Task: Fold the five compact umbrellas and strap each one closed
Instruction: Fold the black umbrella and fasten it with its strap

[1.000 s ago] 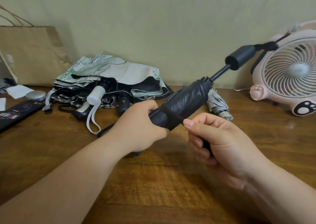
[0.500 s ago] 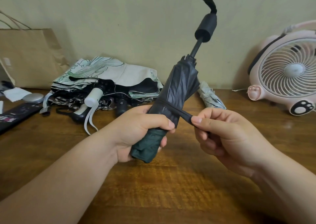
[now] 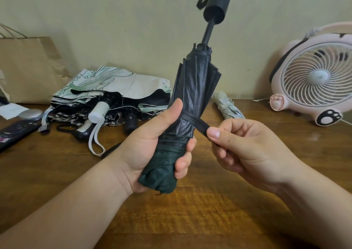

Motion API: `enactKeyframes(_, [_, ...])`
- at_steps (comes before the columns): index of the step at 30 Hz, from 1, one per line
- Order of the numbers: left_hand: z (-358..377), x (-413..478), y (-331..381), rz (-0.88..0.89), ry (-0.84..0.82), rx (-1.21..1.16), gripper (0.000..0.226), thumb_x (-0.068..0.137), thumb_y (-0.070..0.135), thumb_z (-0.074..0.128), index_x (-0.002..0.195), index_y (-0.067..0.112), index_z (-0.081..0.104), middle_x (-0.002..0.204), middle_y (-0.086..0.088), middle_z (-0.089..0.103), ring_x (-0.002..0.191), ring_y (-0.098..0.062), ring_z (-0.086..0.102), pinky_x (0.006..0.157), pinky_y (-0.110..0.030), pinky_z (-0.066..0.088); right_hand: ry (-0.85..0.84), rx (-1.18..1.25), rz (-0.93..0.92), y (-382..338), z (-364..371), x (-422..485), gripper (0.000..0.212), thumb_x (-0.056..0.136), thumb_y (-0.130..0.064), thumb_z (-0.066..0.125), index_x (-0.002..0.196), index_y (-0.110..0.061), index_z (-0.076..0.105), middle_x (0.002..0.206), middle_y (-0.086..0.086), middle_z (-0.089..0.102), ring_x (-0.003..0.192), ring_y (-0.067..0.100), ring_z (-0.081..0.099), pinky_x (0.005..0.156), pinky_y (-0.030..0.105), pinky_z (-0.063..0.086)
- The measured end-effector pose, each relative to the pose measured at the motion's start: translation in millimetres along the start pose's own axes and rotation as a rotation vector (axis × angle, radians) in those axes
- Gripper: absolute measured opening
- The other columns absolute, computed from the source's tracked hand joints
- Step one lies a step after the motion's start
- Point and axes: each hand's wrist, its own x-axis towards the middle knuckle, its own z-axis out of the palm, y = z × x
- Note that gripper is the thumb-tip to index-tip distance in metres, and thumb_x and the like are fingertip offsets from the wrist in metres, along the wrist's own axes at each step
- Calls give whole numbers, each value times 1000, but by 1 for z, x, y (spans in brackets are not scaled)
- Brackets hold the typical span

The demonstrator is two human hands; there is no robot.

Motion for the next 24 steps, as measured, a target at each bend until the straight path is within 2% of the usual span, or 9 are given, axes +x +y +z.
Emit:
enactKeyframes(2, [0,1,0,1,12,0,56,75,58,82,89,7,64,77,-12,56,45,-18,56,44,-27,49,6,-18,-18,-1,0,0,28,78,-25,75,61,-9,60,52,7,51,43,14,40,41,19,30])
enactKeyframes(5, [-3,2,-2,6,30,-3,56,76,57,81,96,6,71,86,-17,54,53,-22,59,47,-30,53,-15,-36,-56,-2,-3,-2,23,77,-24,76,67,-8,63,58,12,54,46,17,44,42,21,34])
enactKeyframes(9, [-3,2,-2,-14,23,-74,50,82,50,72,111,9,75,94,-12,68,80,-24,70,64,-41,62,-44,-21,-114,-3,-4,-3,20,78,-23,75,72,-7,65,62,12,58,49,18,48,43,23,37])
enactKeyframes(12, [-2,0,-2,-77,-13,-127,49,87,44,66,119,7,72,97,-12,66,84,-24,67,73,-44,61,-55,-24,-155,-2,-7,-2,23,83,-25,80,75,-8,67,69,12,63,53,20,51,48,28,36])
enactKeyframes(16, [-3,4,0,-120,-109,-137,65,97,42,60,145,-1,47,95,-11,46,68,-20,53,52,-28,52,-19,-3,-188,2,-7,0,15,83,-17,73,77,-5,65,74,7,63,64,19,54,62,30,48])
enactKeyframes(18, [1,6,-3,-131,-184,-165,60,96,43,63,140,7,44,87,-7,45,62,-17,53,47,-25,49,3,28,-195,3,-5,0,13,84,-13,70,77,-4,65,76,7,64,67,18,55,65,31,49])
enactKeyframes(20, [3,6,-7,-105,-209,-198,64,87,41,77,134,8,49,88,-7,50,62,-17,56,48,-25,51,12,69,-190,3,-4,0,11,84,-12,69,77,-4,65,77,8,66,67,17,58,65,31,50])
enactKeyframes(22, [2,5,-9,-83,-121,-172,72,73,34,90,131,6,57,98,-13,50,60,-20,56,47,-26,53,6,101,-193,3,-2,0,11,84,-10,69,75,-5,64,78,10,67,68,17,60,64,29,50])
enactKeyframes(24, [1,3,-9,-66,-6,-92,72,62,30,96,122,3,66,96,-18,57,58,-24,61,47,-28,56,8,121,-194,3,1,-1,12,83,-10,69,73,-6,64,81,13,67,69,16,61,63,28,50])
